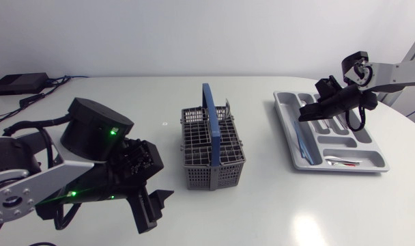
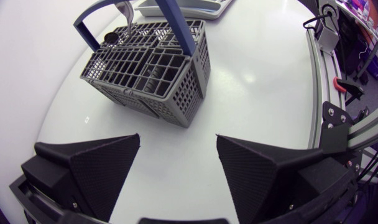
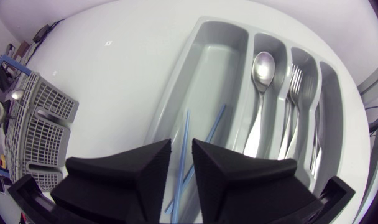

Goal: Unload the cutlery basket into the drawer organizer.

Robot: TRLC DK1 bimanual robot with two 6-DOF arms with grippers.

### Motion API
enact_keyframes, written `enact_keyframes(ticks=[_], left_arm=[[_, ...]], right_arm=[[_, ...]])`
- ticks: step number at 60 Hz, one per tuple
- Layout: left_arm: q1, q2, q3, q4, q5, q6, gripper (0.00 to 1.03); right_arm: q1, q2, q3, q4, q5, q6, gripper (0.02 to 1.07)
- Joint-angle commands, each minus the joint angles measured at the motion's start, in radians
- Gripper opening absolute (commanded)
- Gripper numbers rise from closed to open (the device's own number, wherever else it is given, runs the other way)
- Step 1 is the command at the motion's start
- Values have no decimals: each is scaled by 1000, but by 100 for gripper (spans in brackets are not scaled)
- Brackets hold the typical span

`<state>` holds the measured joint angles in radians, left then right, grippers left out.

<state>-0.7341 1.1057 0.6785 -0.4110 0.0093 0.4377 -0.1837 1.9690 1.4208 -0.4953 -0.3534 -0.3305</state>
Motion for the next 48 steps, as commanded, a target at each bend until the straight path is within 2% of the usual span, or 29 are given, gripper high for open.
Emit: enact_keyframes(ticks=[1, 8, 18, 27, 33, 40, 48], left_arm=[[-1, -7, -13, -9, -6, -25, 98], [-1, -12, -14, -11, -8, -25, 98], [-10, -18, -19, -11, -6, -31, 98], [-21, -15, -17, -9, -6, -39, 98], [-27, -15, -16, -11, -6, -42, 98], [-21, -20, -19, -14, -8, -42, 98], [-11, -41, -22, -26, -8, -37, 98]], right_arm=[[9, -42, -26, 32, 25, 34, 67], [16, -142, -82, 49, 34, 34, 87], [93, -329, -241, 70, 33, 25, 88], [220, -460, -387, 67, 36, 48, 87], [316, -490, -459, 67, 62, 70, 87], [431, -501, -537, 97, 139, 102, 87], [523, -512, -562, 92, 160, 133, 87]])
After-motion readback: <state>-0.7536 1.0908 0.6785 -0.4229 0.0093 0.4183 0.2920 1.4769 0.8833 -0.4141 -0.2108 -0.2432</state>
